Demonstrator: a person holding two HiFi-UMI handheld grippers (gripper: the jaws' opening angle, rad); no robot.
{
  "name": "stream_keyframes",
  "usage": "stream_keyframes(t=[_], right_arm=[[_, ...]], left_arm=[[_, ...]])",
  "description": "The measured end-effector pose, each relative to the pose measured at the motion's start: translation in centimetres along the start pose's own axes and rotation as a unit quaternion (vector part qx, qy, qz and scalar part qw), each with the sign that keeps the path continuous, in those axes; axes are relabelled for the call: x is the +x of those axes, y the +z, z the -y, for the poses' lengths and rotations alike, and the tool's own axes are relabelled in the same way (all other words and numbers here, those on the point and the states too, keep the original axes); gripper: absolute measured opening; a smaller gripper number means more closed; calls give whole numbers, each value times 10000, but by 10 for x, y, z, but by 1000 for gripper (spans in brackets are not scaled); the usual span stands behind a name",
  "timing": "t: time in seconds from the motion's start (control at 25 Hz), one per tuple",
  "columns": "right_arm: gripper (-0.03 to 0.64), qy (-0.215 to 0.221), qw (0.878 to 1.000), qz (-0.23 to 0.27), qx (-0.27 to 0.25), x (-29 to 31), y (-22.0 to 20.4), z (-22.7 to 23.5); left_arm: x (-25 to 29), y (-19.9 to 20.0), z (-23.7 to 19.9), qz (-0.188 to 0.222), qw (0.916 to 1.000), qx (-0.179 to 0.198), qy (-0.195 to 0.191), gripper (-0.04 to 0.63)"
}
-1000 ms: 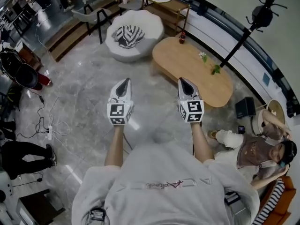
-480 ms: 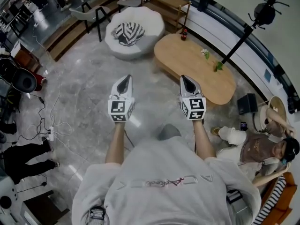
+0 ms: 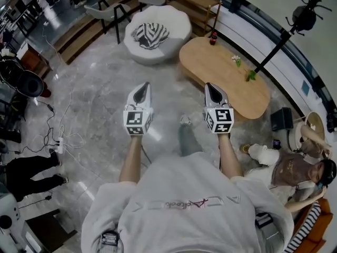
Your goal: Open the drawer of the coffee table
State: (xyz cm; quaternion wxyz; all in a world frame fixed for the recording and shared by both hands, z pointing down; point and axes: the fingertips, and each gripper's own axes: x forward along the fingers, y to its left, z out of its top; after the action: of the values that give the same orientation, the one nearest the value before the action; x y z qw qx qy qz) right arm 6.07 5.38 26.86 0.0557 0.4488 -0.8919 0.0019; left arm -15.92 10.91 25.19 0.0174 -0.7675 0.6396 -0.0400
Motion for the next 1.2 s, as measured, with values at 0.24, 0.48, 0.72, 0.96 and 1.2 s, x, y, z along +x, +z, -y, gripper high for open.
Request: stream_keyframes(t=[0.24, 0.48, 0.72, 0.96, 1.2], right_arm=[[5, 24, 10000, -4, 43, 14, -6, 3], [5, 10, 9999, -81, 98, 40, -14, 17], [5, 39, 9998, -120, 158, 93, -16, 38], [5, 114, 9998, -138, 117, 158, -1, 66], [5, 202, 9996, -142, 97, 232, 12, 103]], left_arm=[[14, -6, -11, -42, 10000, -1, 67, 2], [47, -11, -17, -95, 10000, 12, 10, 3], [99, -22, -39, -247, 9997, 35, -12, 3], [164, -10, -70, -241, 9997, 6, 85, 3], [236, -12, -85, -334, 9994, 7, 3, 2]])
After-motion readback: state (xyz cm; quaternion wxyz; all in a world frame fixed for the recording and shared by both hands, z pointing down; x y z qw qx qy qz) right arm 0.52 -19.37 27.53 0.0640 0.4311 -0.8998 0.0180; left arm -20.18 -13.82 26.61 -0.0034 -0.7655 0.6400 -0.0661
